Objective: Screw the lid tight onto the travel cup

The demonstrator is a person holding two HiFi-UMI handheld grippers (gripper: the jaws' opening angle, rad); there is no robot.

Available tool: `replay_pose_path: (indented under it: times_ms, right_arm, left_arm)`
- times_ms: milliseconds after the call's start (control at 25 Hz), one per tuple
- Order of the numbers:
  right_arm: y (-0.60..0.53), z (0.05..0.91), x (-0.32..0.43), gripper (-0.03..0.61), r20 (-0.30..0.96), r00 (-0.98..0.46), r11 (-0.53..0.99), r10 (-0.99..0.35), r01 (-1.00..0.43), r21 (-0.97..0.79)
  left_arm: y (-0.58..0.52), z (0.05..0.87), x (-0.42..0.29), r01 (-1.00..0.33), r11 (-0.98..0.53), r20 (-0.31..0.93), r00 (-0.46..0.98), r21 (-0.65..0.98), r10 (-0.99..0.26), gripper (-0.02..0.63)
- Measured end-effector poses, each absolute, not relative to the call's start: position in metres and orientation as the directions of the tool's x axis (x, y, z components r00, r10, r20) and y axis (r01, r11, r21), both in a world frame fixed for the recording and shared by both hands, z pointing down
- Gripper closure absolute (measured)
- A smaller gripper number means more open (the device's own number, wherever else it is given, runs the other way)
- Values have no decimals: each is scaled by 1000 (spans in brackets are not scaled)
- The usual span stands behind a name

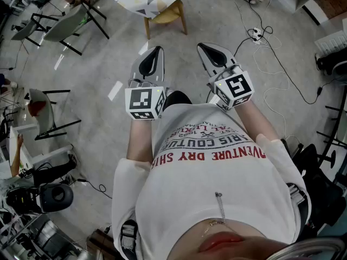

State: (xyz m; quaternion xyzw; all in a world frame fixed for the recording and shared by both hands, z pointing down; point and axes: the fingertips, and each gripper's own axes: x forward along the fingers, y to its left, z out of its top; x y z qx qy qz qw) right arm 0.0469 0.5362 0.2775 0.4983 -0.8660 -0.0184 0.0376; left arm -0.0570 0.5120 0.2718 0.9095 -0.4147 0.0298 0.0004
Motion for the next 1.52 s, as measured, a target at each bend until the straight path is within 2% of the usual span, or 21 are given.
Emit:
replay_pose_path:
  times_ms: [840, 880, 920, 960, 1000, 1120, 1520]
  right_arm:
    - [516, 284, 78, 566, 42, -504, 504, -863, -864, -19]
    - [512, 286, 80, 562, 43, -506, 505, -862, -863, -21]
    - [508, 288, 82, 541, 47, -504, 504, -862, -864, -21]
    - [503, 291, 84, 480, 55, -502, 502, -863, -865, -19]
    - [498, 294, 85, 412, 68, -501, 502, -863, -865, -13]
    - [478, 303, 86, 379, 108, -496, 500, -862, -866, 17]
    - [355, 324, 86, 377, 193, -475, 481, -859, -877, -17]
  left_arm:
    - [490, 274, -26, -722, -691, 58, 691, 15, -721, 594]
    - [487, 275, -24, -715, -699, 58, 699, 18, -713, 565]
    - [484, 278, -21, -708, -706, 64, 706, 20, -705, 483]
    - [479, 283, -19, -702, -712, 76, 711, 21, -699, 396]
    - [474, 288, -18, -699, -715, 90, 713, 20, -695, 370]
    - [455, 301, -21, -707, -707, 128, 703, 19, -700, 369]
    - [330, 325, -35, -710, -702, 176, 700, 60, -692, 368]
